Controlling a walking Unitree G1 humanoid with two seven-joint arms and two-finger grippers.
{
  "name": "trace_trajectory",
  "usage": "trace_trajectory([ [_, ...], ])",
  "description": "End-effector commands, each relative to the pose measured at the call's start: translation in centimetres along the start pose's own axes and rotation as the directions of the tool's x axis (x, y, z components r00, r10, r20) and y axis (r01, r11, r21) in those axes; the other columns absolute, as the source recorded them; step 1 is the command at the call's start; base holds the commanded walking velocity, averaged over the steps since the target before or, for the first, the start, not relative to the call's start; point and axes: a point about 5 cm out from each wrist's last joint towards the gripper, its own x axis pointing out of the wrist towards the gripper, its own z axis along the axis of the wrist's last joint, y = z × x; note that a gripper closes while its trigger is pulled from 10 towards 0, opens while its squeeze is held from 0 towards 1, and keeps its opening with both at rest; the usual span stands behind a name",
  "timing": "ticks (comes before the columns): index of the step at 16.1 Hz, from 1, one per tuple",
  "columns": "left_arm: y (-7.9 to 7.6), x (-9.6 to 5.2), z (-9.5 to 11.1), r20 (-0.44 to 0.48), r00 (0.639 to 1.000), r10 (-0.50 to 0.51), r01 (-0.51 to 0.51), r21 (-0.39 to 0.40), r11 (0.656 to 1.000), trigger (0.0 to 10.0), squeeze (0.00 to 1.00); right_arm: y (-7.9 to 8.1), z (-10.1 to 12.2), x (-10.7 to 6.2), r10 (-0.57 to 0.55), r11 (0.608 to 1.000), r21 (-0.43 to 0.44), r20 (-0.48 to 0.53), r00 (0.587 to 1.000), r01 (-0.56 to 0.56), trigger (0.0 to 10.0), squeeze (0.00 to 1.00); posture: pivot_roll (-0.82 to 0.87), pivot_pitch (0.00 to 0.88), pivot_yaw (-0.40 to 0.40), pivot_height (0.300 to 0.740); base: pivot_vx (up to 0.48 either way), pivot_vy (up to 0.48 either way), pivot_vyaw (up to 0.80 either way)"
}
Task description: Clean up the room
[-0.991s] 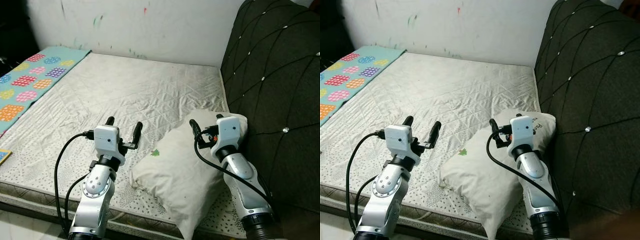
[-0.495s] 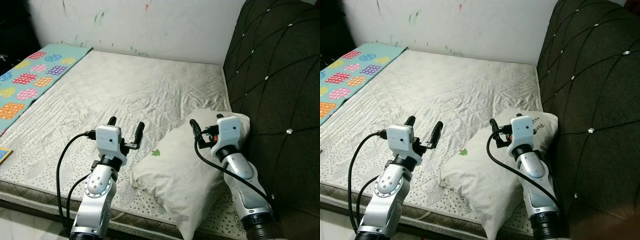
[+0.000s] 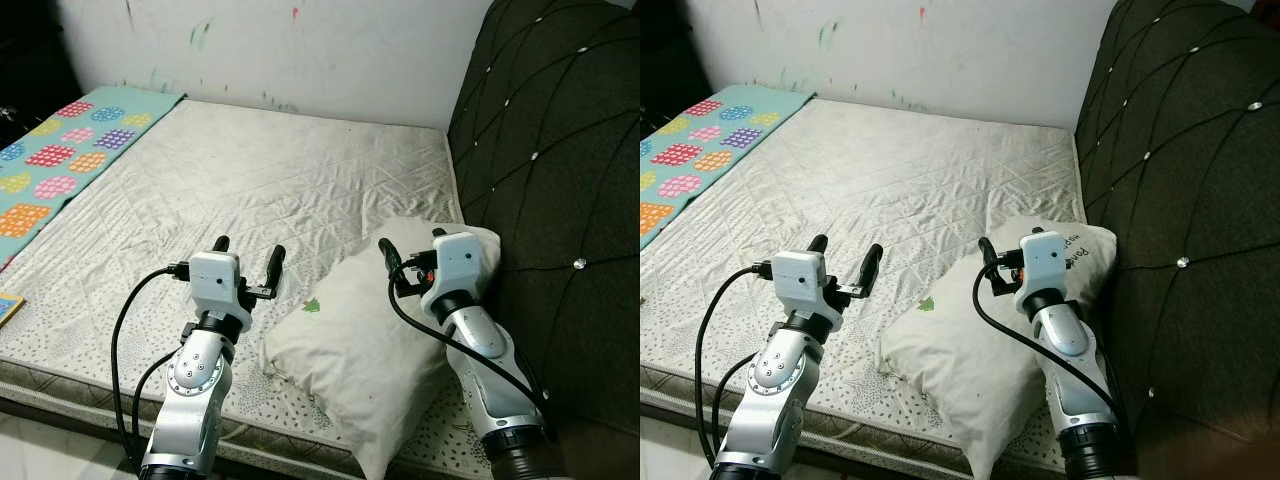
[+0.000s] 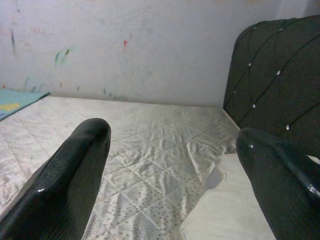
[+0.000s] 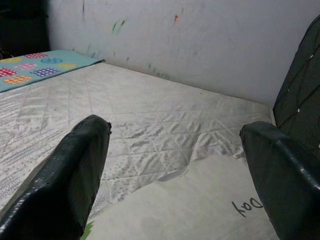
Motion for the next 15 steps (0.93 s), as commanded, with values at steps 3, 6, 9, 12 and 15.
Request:
trace_trajectory([
  [3, -0.01, 0.09, -0.08, -0.011, 1.000, 0.004, -0.005, -0.009, 1.000, 10.0, 0.00, -0.25, 0.25, 0.25, -0.016, 1.000, 0.012, -0.004, 1.000, 0.016, 10.0, 0.00, -0.16, 0.001, -0.022, 0.740, 0.000, 0.000, -0.27],
  [6, 0.00, 0.12, -0.14, -0.015, 1.000, 0.009, -0.009, -0.018, 1.000, 10.0, 0.00, -0.32, 0.24, 0.23, -0.015, 1.000, 0.009, -0.006, 1.000, 0.015, 10.0, 0.00, -0.16, 0.001, -0.024, 0.740, 0.000, 0.112, -0.80],
  [9, 0.04, 0.12, -0.20, -0.017, 1.000, 0.012, -0.012, -0.025, 1.000, 10.0, 0.00, -0.28, 0.26, 0.27, -0.013, 1.000, 0.008, -0.004, 1.000, 0.013, 10.0, 0.00, -0.16, 0.000, -0.024, 0.740, 0.000, 0.465, -0.80],
  [12, 0.05, 0.11, -0.22, -0.018, 1.000, 0.013, -0.013, -0.023, 1.000, 10.0, 0.00, -0.28, 0.29, 0.32, -0.011, 1.000, 0.005, -0.002, 1.000, 0.011, 10.0, 0.00, -0.16, 0.000, -0.025, 0.740, 0.000, 0.240, -0.27],
  [15, 0.04, 0.10, -0.16, -0.015, 1.000, 0.010, -0.010, -0.016, 1.000, 10.0, 0.00, -0.27, 0.29, 0.32, -0.007, 1.000, 0.002, -0.002, 1.000, 0.007, 10.0, 0.00, -0.16, 0.000, -0.024, 0.740, 0.000, 0.000, 0.00],
])
